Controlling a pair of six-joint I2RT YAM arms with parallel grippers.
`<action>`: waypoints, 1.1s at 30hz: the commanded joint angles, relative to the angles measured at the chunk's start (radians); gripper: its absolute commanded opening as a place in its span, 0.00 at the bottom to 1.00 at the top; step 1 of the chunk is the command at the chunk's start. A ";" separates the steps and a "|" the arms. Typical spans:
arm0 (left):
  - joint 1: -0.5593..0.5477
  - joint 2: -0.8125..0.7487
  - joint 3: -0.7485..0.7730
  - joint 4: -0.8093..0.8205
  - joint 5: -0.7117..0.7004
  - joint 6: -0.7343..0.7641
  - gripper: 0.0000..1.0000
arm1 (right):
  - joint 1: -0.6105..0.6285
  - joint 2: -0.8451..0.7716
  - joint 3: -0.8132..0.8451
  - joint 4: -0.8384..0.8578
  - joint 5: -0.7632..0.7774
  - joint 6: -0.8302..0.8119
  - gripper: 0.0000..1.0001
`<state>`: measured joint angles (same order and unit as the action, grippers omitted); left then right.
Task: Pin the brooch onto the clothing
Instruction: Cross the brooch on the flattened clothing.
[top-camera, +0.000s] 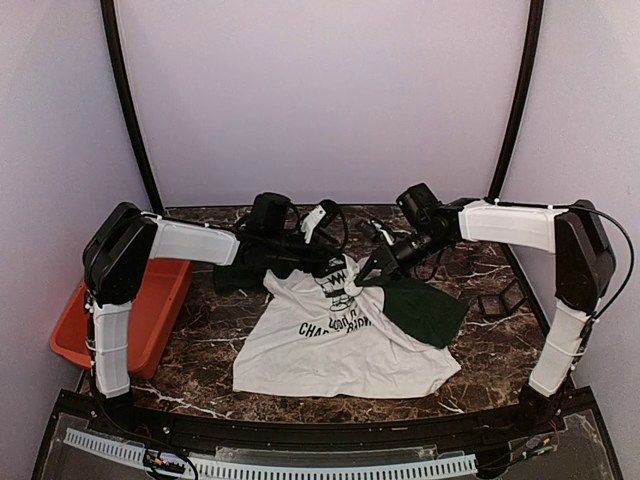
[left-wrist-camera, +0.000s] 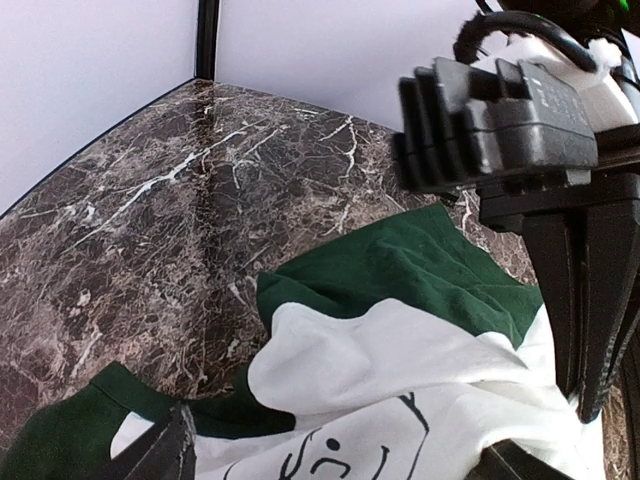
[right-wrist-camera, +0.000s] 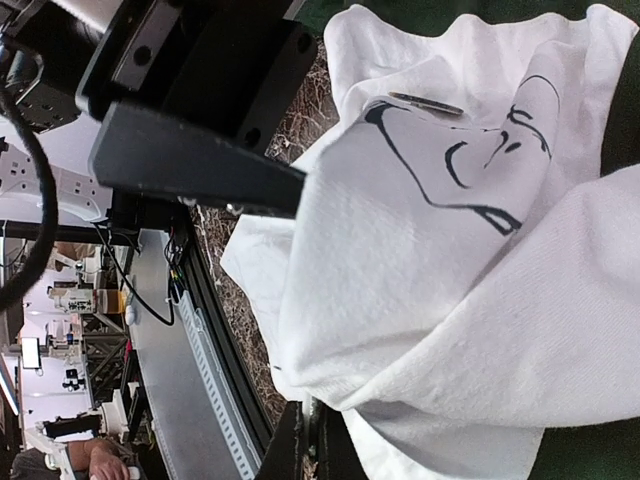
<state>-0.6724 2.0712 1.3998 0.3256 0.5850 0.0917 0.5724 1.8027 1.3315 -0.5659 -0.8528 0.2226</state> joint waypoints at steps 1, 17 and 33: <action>0.041 -0.053 -0.012 0.070 0.067 -0.086 0.85 | 0.003 -0.041 -0.023 0.022 -0.059 -0.014 0.00; 0.082 0.031 0.208 -0.435 0.359 0.154 0.99 | 0.003 -0.042 -0.035 0.031 -0.123 -0.028 0.00; 0.122 0.063 0.296 -0.915 0.593 0.534 0.99 | -0.005 -0.050 -0.034 0.034 -0.116 -0.014 0.00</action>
<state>-0.5472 2.1429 1.6825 -0.4580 1.0958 0.5198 0.5682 1.7878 1.3048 -0.5438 -0.9543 0.2108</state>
